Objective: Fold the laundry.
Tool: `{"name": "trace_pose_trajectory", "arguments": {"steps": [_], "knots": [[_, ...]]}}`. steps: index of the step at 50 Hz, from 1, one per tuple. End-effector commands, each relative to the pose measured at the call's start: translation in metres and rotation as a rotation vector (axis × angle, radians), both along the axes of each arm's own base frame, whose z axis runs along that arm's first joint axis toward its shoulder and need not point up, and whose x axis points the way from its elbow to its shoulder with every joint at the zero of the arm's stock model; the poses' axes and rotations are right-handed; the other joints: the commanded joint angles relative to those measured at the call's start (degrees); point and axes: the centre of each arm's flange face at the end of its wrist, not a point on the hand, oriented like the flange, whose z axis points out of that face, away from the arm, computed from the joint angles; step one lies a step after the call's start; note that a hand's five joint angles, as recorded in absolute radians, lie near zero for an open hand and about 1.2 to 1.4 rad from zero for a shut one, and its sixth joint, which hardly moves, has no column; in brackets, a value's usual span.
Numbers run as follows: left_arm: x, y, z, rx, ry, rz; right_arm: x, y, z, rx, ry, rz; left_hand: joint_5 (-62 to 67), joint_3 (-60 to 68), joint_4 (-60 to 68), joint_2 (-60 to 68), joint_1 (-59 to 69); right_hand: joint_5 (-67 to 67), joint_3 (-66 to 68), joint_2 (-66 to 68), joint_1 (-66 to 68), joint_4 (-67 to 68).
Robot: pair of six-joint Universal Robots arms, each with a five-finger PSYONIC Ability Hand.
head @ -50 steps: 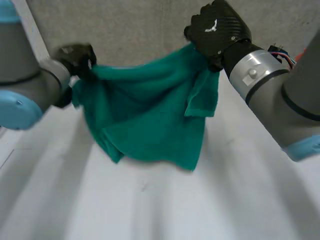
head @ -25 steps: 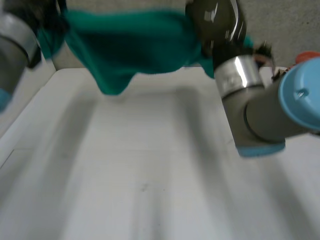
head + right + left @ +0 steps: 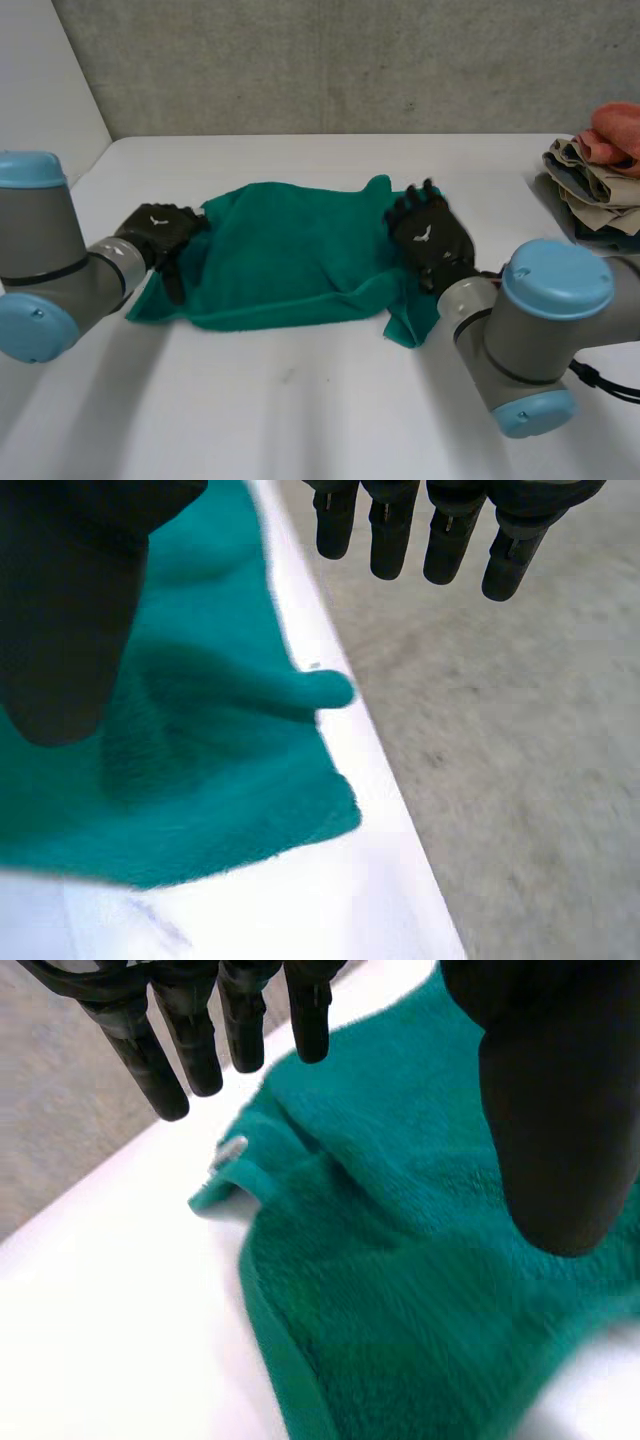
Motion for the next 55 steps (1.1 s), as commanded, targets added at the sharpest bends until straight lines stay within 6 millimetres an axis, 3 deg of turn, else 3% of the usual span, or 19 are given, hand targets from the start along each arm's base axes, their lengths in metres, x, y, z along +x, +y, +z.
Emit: {"name": "trace_pose_trajectory", "arguments": {"steps": [1,4,9,15,24,36,37,39,41,42,49,53,55], "knots": [[0.014,0.012,0.027,-0.051,0.032,0.038,-0.025,0.006,0.046,0.151,-0.319,-0.106,-2.76,-3.4,-2.99,-3.36,-3.5,-2.37,-1.9,-1.71,-2.69,-1.93],[0.022,0.017,0.03,-0.063,0.024,0.057,-0.04,0.011,0.05,0.286,-0.391,-0.165,-2.59,-3.24,-2.82,-3.19,-3.34,-2.37,-1.9,-1.71,-2.69,-1.93],[0.039,0.02,0.024,-0.038,-0.015,0.088,-0.059,0.018,0.037,0.558,-0.462,-0.268,3.6,2.96,3.37,3.0,2.86,0.59,1.06,1.26,0.28,1.04],[0.053,0.022,0.01,0.019,-0.058,0.078,-0.061,0.023,0.014,0.783,-0.519,-0.288,13.21,12.56,12.98,12.61,12.46,15.09,15.56,15.75,14.78,15.53],[0.073,0.017,0.0,0.071,-0.024,0.054,-0.045,0.018,-0.011,0.842,-0.568,-0.287,14.57,13.92,14.34,13.97,13.82,24.36,24.83,25.03,24.05,24.81],[0.074,0.017,0.0,0.095,0.017,0.063,-0.019,0.012,-0.03,0.766,-0.553,-0.353,12.38,11.74,12.15,11.78,11.64,28.57,29.04,29.24,28.26,29.02],[0.074,0.017,0.0,0.096,0.019,0.062,-0.018,0.011,-0.031,0.758,-0.554,-0.356,12.38,11.74,12.15,11.78,11.64,30.08,30.55,30.75,29.77,30.53],[0.074,0.016,0.0,0.092,0.022,0.062,-0.015,0.008,-0.032,0.731,-0.564,-0.364,12.21,11.57,11.99,11.61,11.47,45.99,46.45,46.65,45.67,46.43],[0.073,0.016,0.0,0.093,0.024,0.062,-0.013,0.006,-0.032,0.71,-0.575,-0.369,11.88,11.23,11.65,11.28,11.13,64.97,65.44,65.64,64.66,65.42],[0.073,0.017,0.0,0.094,0.026,0.061,-0.011,0.002,-0.031,0.682,-0.59,-0.372,11.54,10.9,11.32,10.94,10.8,67.6,68.07,68.27,67.29,68.05],[0.071,0.018,-0.002,0.1,0.025,0.053,-0.013,0.003,-0.023,0.625,-0.584,-0.368,9.02,8.38,8.79,8.42,8.28,67.63,68.1,68.29,67.31,68.07],[0.071,0.019,-0.006,0.112,0.019,0.046,-0.02,0.004,0.028,0.487,-0.619,-0.286,8.68,8.04,8.45,8.08,7.94,67.63,68.1,68.29,67.31,68.07],[0.071,0.019,-0.006,0.112,0.018,0.044,-0.025,0.003,0.043,0.44,-0.599,-0.256,8.68,8.04,8.45,8.08,7.94,67.63,68.1,68.29,67.31,68.07]]}}
